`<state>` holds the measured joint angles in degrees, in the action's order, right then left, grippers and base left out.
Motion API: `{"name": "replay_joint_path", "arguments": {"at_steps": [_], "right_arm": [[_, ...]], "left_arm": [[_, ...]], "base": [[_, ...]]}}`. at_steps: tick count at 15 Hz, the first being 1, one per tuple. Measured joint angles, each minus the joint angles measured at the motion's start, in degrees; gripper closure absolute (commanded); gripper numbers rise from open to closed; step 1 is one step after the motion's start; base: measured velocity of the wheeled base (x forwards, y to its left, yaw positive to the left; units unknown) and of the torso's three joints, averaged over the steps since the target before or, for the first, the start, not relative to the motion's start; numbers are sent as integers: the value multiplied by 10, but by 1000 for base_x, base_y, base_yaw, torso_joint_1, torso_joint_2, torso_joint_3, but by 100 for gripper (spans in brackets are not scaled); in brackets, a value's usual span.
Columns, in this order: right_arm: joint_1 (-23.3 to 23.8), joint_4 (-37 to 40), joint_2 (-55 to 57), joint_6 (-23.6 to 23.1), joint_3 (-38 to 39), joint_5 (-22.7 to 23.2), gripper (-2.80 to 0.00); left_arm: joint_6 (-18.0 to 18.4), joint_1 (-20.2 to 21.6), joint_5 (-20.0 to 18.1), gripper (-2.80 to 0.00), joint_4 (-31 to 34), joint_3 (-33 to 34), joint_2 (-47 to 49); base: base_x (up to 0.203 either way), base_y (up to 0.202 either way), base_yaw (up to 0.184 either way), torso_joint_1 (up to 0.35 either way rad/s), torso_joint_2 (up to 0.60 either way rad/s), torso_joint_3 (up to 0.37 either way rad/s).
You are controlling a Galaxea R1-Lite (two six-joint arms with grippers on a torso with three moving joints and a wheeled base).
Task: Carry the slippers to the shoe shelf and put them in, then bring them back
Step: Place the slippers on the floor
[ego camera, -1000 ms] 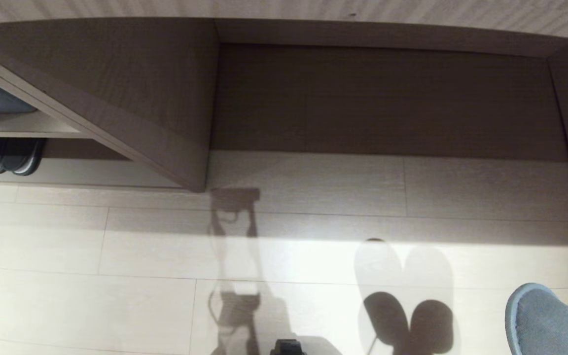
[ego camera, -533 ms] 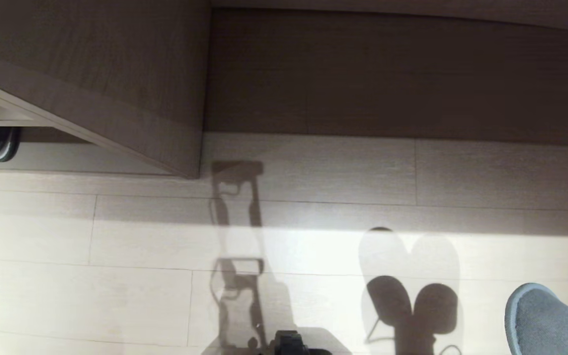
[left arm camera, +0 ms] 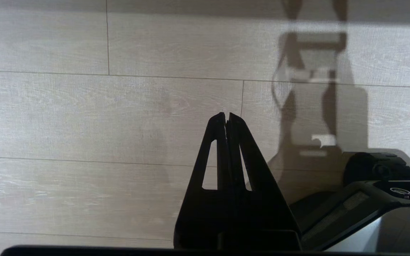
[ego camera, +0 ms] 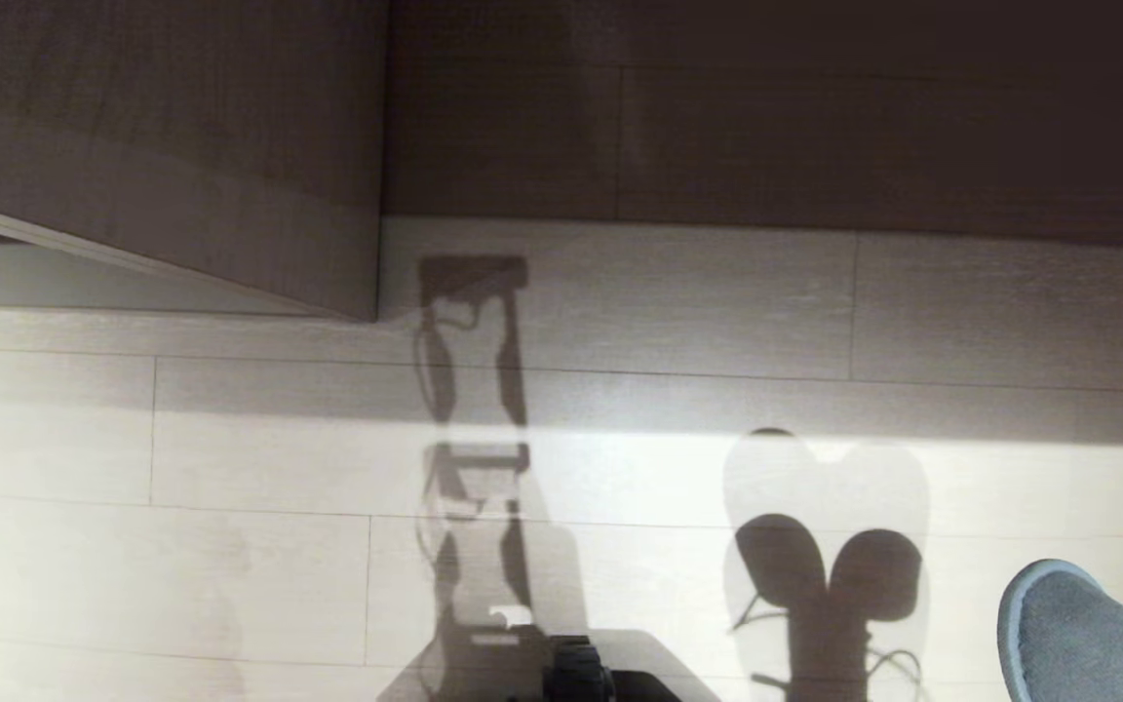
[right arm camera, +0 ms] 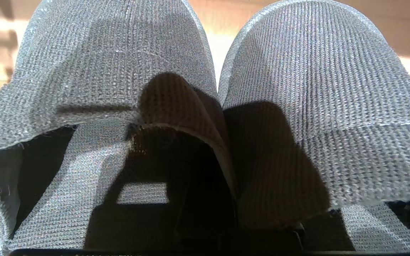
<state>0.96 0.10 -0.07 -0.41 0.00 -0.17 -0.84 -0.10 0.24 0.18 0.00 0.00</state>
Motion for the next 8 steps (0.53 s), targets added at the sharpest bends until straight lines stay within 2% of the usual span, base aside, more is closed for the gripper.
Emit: {"name": "replay_joint_path", "arguments": {"at_steps": [8], "right_arm": [[0,0,0,0,0,0,0]], "left_arm": [[0,0,0,0,0,0,0]], "base": [[0,0,0,5,1,-198]]}}
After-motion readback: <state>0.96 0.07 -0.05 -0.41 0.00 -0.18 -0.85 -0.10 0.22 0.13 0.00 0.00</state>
